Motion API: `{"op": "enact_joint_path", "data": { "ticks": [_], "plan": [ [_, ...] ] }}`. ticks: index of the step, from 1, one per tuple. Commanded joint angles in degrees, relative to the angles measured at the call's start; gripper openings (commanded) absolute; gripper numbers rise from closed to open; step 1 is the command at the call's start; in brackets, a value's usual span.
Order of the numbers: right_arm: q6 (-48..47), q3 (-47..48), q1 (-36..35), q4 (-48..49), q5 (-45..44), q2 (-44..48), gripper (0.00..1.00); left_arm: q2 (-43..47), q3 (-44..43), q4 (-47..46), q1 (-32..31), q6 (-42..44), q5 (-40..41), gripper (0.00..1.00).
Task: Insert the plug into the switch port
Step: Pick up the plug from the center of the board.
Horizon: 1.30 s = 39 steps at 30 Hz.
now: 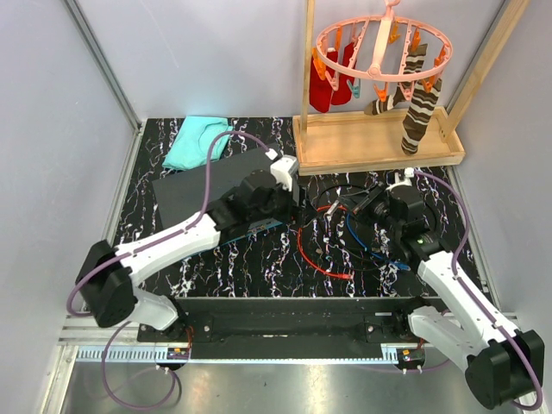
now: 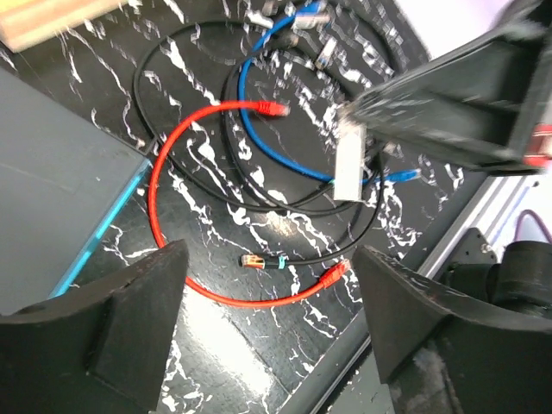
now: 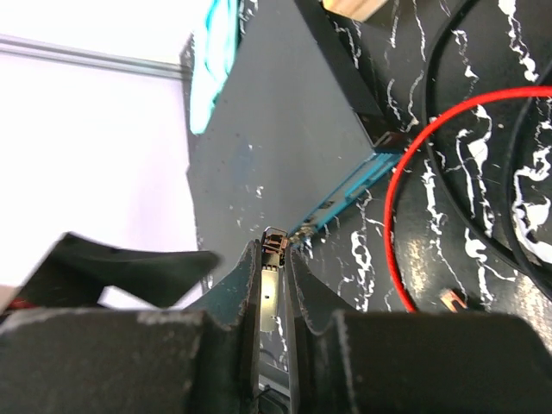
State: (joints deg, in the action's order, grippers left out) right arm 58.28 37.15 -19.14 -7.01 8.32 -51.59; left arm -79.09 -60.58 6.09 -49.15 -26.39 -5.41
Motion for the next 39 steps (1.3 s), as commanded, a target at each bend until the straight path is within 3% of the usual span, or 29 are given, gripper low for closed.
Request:
{"op": "enact_joint_path", "data": {
  "ticks": [1,18,30,35,36,39],
  "plan": [
    [2.36,-1.11,-0.46,2.96,-1.72,2.20,0.04,-3.17,-4.72,-5.30,-1.74,-0.41,1.55,0.78],
    [1.57,-1.20,-0.46,2.87,-1.90,4.31,0.04,-11.08,-8.94,-8.02,-4.82,-2.44,-0.13,0.57],
    [0.61,-1.37,-0.46,2.87,-0.58,4.48,0.05,-11.00,-8.07,-12.50,-4.91,-2.96,-2.06,0.43],
    [-0.53,-1.11,-0.46,2.96,-0.23,4.92,0.05,-11.35,-7.98,-12.59,-4.91,-2.61,-2.85,0.14],
    [-1.41,-0.94,-0.55,3.14,0.03,5.01,0.05,-11.26,-7.80,-12.50,-4.99,-1.92,-2.94,0.05],
    [-3.60,-0.32,-0.46,3.58,1.95,4.66,0.11,-9.69,-6.93,-12.15,-4.91,2.46,-3.38,0.00]
  ]
}}
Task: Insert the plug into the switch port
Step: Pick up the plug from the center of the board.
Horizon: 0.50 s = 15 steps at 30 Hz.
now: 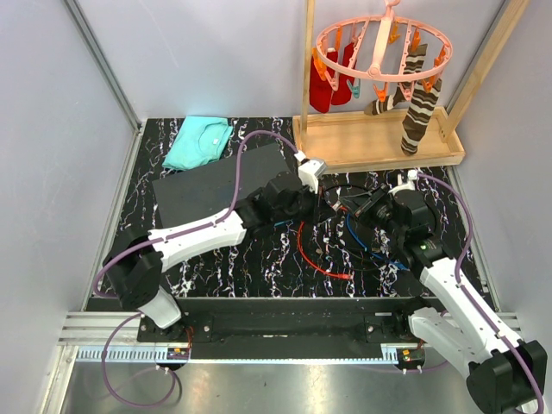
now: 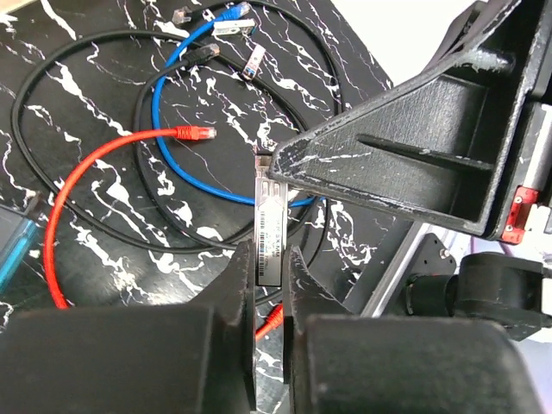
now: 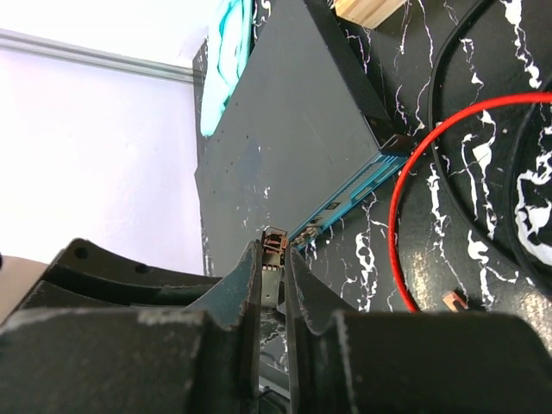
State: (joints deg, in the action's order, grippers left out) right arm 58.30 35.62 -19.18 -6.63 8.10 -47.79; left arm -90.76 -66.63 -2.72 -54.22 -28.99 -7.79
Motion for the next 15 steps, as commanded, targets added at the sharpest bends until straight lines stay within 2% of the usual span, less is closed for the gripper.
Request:
{"op": "enact_joint_path", "data": {
  "ticks": [1,3,4,6,7,10,12,14,15],
  "plan": [
    [-6.25,1.47,-0.42,3.38,2.97,0.68,0.20,2.69,-0.52,-2.73,0.25,6.91,-1.00,0.00],
    [-12.99,2.96,-0.42,3.38,6.73,0.33,0.34,5.32,0.36,-1.33,0.43,13.39,-1.26,0.00],
    [-15.91,3.66,-0.33,3.29,8.32,0.24,0.48,6.20,0.54,0.77,1.04,15.52,-1.61,0.00],
    [-25.37,6.21,-0.42,2.68,13.40,0.50,0.58,8.49,0.36,4.02,2.27,21.13,-3.98,0.00],
    [-28.48,8.31,-0.42,0.94,14.65,0.68,0.67,9.19,0.27,7.69,3.84,23.00,-5.38,0.00],
    [-41.92,13.66,-0.42,-5.20,18.26,0.16,0.76,12.27,0.18,13.94,6.74,30.12,-10.04,0.00],
    [-51.57,15.35,-0.42,-7.68,22.29,-1.25,0.78,14.90,0.71,16.60,7.81,35.64,-13.38,0.00],
    [-56.00,18.08,-0.51,-11.72,24.06,-2.74,0.86,16.92,0.71,20.55,8.95,38.56,-16.10,0.00],
    [-58.02,19.04,-0.42,-13.91,25.98,-3.36,0.86,17.45,0.45,23.43,9.65,41.10,-16.98,0.00]
  ]
}}
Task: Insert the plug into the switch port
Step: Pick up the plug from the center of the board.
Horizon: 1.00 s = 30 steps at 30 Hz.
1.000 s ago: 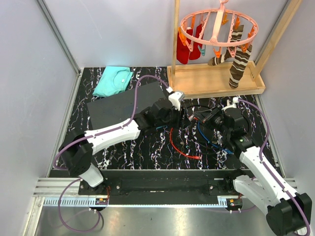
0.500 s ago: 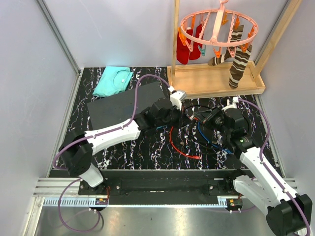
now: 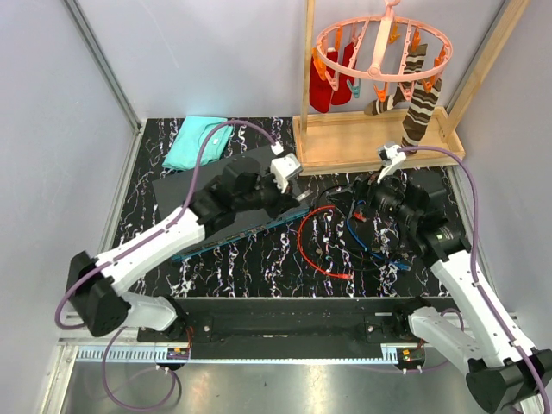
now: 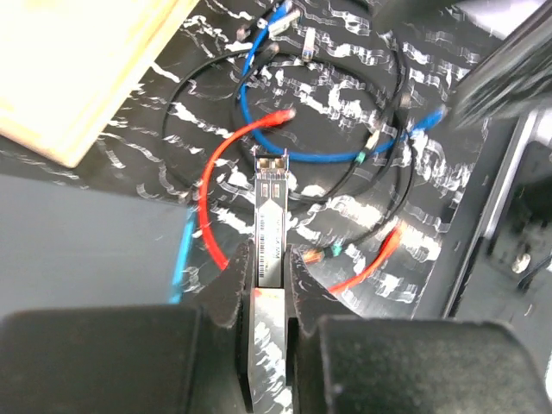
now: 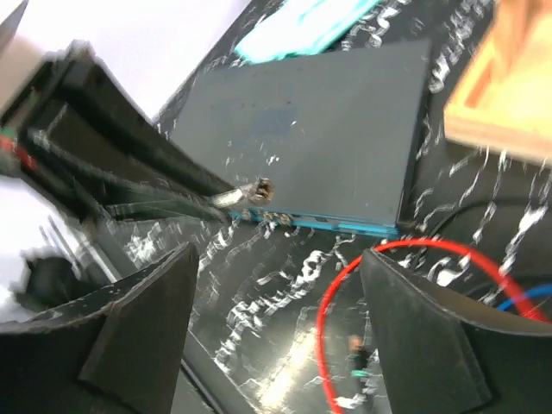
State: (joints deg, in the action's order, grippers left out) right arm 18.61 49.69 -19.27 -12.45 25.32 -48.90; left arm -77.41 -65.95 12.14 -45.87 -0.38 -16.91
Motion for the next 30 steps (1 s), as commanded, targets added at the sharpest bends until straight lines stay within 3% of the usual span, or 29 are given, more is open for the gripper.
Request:
{"op": "enact_joint_path", "data": {
  "ticks": [1,6,11,18,30],
  "plan": [
    [-20.61,6.80,-0.33,-8.81,10.17,-2.86,0.86,4.71,-0.58,9.91,1.48,13.56,-9.18,0.00],
    [-25.71,10.42,-0.33,-9.87,23.43,-7.78,0.82,5.86,-3.65,18.42,2.18,19.70,-12.97,0.00],
    [-32.75,13.85,-0.42,-13.38,31.27,-10.59,0.81,5.60,-7.25,23.10,2.19,22.18,-15.26,0.00],
    [-39.52,16.58,-2.09,-19.10,32.87,-12.79,0.76,4.02,-11.30,25.65,2.27,22.35,-18.78,0.00],
    [-42.87,18.51,-7.36,-19.19,30.14,-14.90,0.71,-0.38,-18.16,30.31,2.18,24.02,-23.00,0.00]
  ]
}}
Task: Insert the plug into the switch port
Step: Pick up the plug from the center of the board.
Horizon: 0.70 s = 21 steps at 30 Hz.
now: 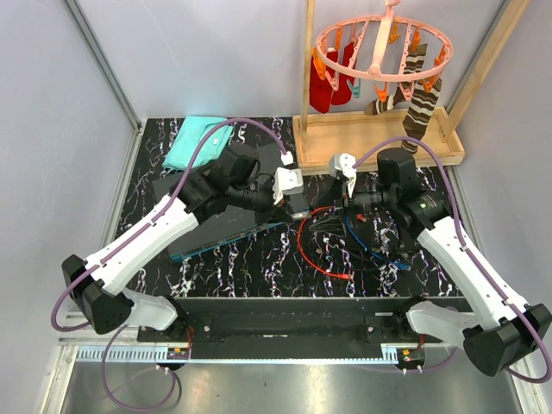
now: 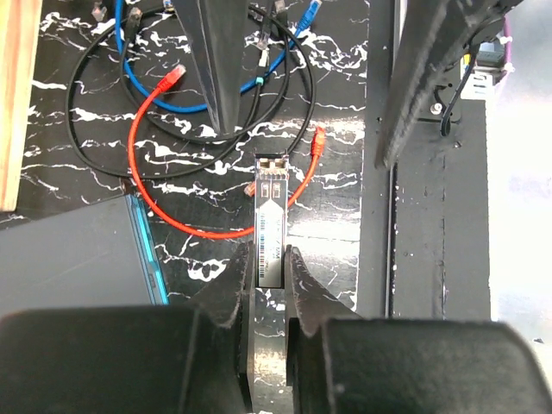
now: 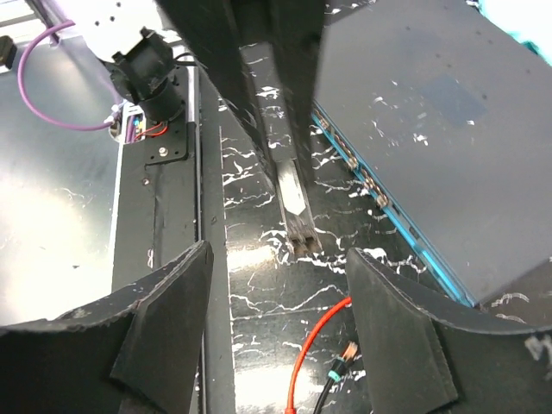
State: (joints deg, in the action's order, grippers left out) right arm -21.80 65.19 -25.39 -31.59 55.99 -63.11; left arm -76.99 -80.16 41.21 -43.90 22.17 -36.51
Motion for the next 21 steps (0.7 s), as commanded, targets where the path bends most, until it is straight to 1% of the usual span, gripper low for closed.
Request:
{"op": "enact_joint_path", "data": {
  "ticks": [1,2,5,6,7,9,10,15,17,20,21],
  "plan": [
    [-2.63,3.10,-1.42,0.04,-0.53,-0.87,0.71,-0.97,-4.39,1.59,0.13,1.47,-3.39,0.00],
    [-2.63,3.19,-1.68,-0.05,-0.35,-1.13,0.70,-1.05,-4.56,1.77,0.13,1.64,-3.30,0.00],
    [-2.72,3.80,-2.30,-0.22,-0.26,-1.66,0.62,-1.32,-5.18,2.38,0.13,1.56,-3.39,0.00],
    [-2.72,4.24,-2.30,-0.40,-0.44,-1.75,0.61,-1.49,-5.44,2.47,0.13,1.56,-3.48,0.00],
    [-2.72,4.33,-2.39,-0.48,-0.44,-2.01,0.57,-1.50,-5.53,2.56,0.13,1.47,-3.65,0.00],
    [-3.16,4.77,-2.47,-1.27,-0.53,-2.45,0.56,-1.76,-6.06,2.82,0.13,1.47,-3.65,0.00],
    [-3.33,5.03,-2.56,-1.62,-0.70,-2.80,0.53,-1.76,-6.15,3.00,0.22,1.47,-3.74,0.00],
    [-3.60,5.65,-3.00,-2.15,-2.02,-3.25,0.53,-1.58,-6.41,3.52,0.04,1.47,-4.44,0.00],
    [-3.42,5.91,-3.00,-2.07,-2.20,-3.42,0.51,-1.58,-6.41,3.53,0.04,1.38,-4.36,0.00],
    [-2.98,6.18,-3.09,-2.15,-2.02,-3.60,0.43,-1.58,-6.32,3.61,0.04,1.29,-4.53,0.00],
    [-2.90,6.09,-3.09,-2.07,-2.02,-3.60,0.43,-1.58,-6.32,3.61,0.04,1.21,-4.53,0.00]
  ]
}}
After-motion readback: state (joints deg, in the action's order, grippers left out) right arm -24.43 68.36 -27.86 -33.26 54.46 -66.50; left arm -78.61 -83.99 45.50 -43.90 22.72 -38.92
